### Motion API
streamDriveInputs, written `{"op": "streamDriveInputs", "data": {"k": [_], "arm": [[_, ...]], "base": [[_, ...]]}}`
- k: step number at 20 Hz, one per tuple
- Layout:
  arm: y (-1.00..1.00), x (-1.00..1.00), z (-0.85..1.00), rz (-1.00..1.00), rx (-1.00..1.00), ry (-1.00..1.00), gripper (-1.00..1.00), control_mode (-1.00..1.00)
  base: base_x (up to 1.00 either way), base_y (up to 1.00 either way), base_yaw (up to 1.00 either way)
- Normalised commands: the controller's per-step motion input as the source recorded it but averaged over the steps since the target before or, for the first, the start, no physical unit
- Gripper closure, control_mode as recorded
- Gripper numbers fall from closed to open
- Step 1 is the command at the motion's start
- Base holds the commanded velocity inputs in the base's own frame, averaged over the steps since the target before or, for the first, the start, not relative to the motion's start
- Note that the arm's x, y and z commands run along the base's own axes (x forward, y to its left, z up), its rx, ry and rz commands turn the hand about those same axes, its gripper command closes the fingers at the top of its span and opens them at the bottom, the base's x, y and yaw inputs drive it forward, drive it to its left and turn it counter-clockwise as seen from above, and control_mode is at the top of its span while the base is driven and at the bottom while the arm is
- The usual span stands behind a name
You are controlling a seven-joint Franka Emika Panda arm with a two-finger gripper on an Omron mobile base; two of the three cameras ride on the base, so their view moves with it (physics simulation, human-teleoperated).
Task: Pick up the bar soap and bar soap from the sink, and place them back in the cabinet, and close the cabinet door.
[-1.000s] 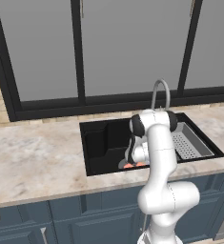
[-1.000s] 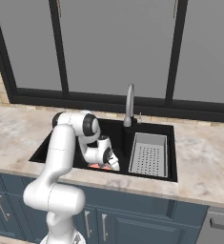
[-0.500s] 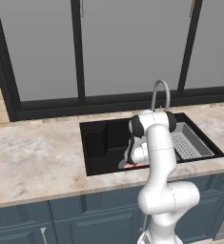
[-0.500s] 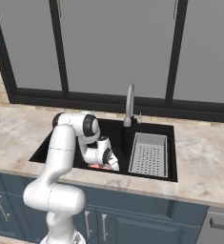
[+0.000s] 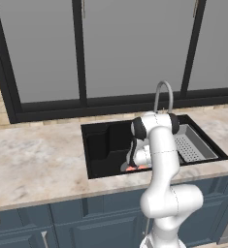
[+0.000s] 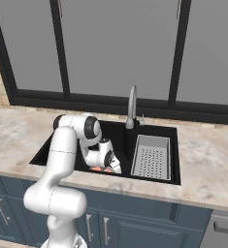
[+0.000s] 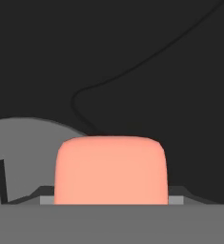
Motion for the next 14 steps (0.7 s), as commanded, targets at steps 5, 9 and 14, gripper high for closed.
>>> {"op": "streamDriveInputs", "data": {"k": [5, 9, 14], "arm": [[0.0, 0.0, 0.01, 0.0, 0.0, 0.0, 1.0, -1.0], [0.0, 0.0, 0.06, 0.0, 0.0, 0.0, 1.0, -1.0], [0.0, 0.0, 0.03, 0.0, 0.0, 0.0, 1.0, -1.0]], "base": [[0.0, 0.0, 0.0], [0.0, 0.0, 0.0], [0.0, 0.0, 0.0]]}}
